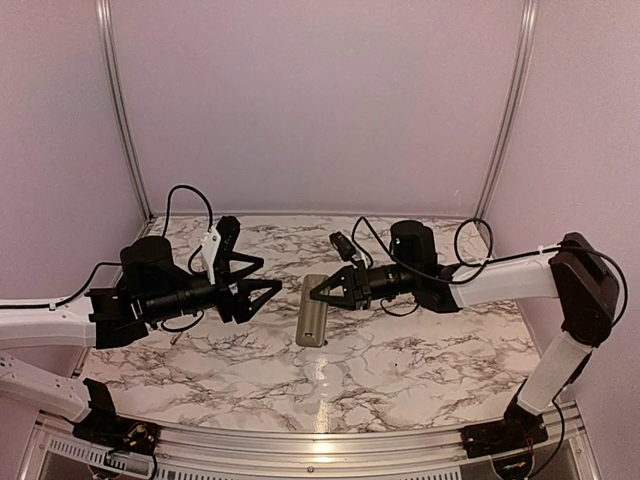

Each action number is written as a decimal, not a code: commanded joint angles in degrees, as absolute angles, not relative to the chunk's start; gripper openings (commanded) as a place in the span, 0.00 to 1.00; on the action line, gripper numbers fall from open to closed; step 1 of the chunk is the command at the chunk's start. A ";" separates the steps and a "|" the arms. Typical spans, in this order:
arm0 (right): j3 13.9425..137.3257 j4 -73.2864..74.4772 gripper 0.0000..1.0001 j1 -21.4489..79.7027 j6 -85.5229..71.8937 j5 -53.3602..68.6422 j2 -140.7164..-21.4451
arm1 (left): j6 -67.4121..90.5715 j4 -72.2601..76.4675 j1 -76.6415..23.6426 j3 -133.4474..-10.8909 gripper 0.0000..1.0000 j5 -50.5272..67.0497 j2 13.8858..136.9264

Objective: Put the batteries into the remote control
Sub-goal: Remove the battery cover from the remote control, then pick up the battery from the center of the board.

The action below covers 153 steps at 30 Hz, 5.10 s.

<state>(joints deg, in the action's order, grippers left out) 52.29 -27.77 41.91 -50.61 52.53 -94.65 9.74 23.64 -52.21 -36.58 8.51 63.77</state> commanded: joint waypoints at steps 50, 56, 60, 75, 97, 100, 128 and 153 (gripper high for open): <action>52.11 -38.58 0.00 48.07 -63.36 56.21 -103.63 | -29.91 -6.22 -69.17 -44.70 0.34 -4.37 74.10; 51.84 -40.01 0.00 48.08 -64.50 56.79 -103.91 | -31.60 -7.22 -69.32 -45.12 0.36 -3.81 74.72; 51.43 -41.69 0.00 48.08 -66.36 57.34 -104.43 | -32.59 -5.35 -69.86 -44.59 0.36 -7.79 74.38; 49.33 -48.15 0.00 48.08 -72.03 57.32 -107.99 | -32.61 2.20 -70.57 -42.51 0.31 -14.16 68.99; 48.79 -49.66 0.00 45.62 -72.75 57.57 -105.16 | -32.10 -4.57 -70.66 -42.45 0.31 -11.79 69.62; 48.57 -51.34 0.00 45.62 -74.08 57.57 -105.21 | -32.01 -4.39 -70.66 -42.73 0.31 -11.39 70.47; 44.52 -56.80 0.00 41.49 -75.31 55.84 -106.35 | -20.45 -0.95 -68.67 -42.49 0.55 -13.90 67.76; 42.08 -32.90 0.00 33.75 -48.28 51.80 -94.00 | 7.90 -5.53 -53.48 -47.46 0.78 -6.83 74.51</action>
